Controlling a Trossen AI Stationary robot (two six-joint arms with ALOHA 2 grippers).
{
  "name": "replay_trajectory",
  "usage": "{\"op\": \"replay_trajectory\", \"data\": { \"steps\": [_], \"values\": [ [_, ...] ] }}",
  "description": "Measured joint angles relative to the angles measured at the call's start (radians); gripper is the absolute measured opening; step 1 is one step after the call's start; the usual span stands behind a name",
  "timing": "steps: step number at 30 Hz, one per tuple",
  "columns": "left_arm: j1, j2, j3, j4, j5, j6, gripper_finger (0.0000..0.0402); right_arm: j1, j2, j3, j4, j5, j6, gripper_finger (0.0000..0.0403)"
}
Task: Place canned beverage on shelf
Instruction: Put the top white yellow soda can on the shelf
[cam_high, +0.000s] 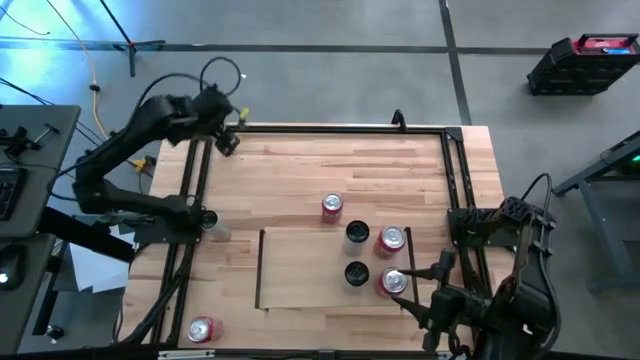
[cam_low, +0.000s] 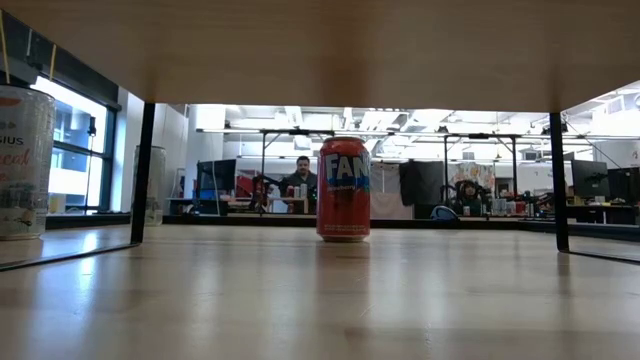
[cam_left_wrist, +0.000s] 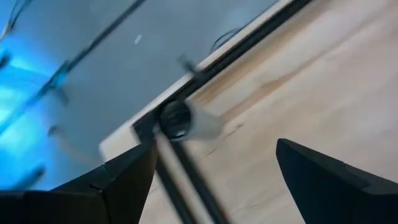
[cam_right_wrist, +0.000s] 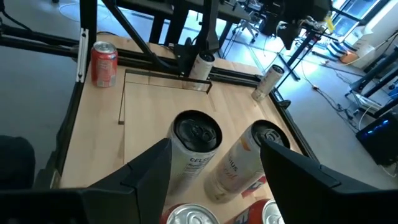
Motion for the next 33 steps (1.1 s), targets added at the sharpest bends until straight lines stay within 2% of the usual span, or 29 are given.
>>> {"op": "replay_trajectory", "data": {
  "steps": [5, 11, 17, 26, 33],
  "values": [
    [0.191, 0.109, -0.001, 0.029, 0.0, 0.023, 0.0322, 0.005, 0.012, 0.0, 0.006, -0.023, -0.002, 0.0231],
    [0.335, 0.216, 0.0, 0.126, 0.002, -0.066, 0.0322, 0.016, 0.039, 0.0, 0.0, -0.041, -0.002, 0.0231],
    [0.402, 0.28, -0.023, 0.231, 0.144, -0.162, 0.0322, 0.034, 0.049, 0.0, 0.015, -0.053, 0.026, 0.0231],
    [0.402, 0.316, -0.07, 0.272, -0.001, -0.294, 0.0322, 0.066, 0.083, 0.0, 0.029, -0.028, 0.027, 0.0231],
    [0.399, 0.318, -0.14, 0.291, -0.004, -0.437, 0.0322, 0.083, 0.103, 0.0, 0.03, -0.03, 0.066, 0.0231]
  ]
}}
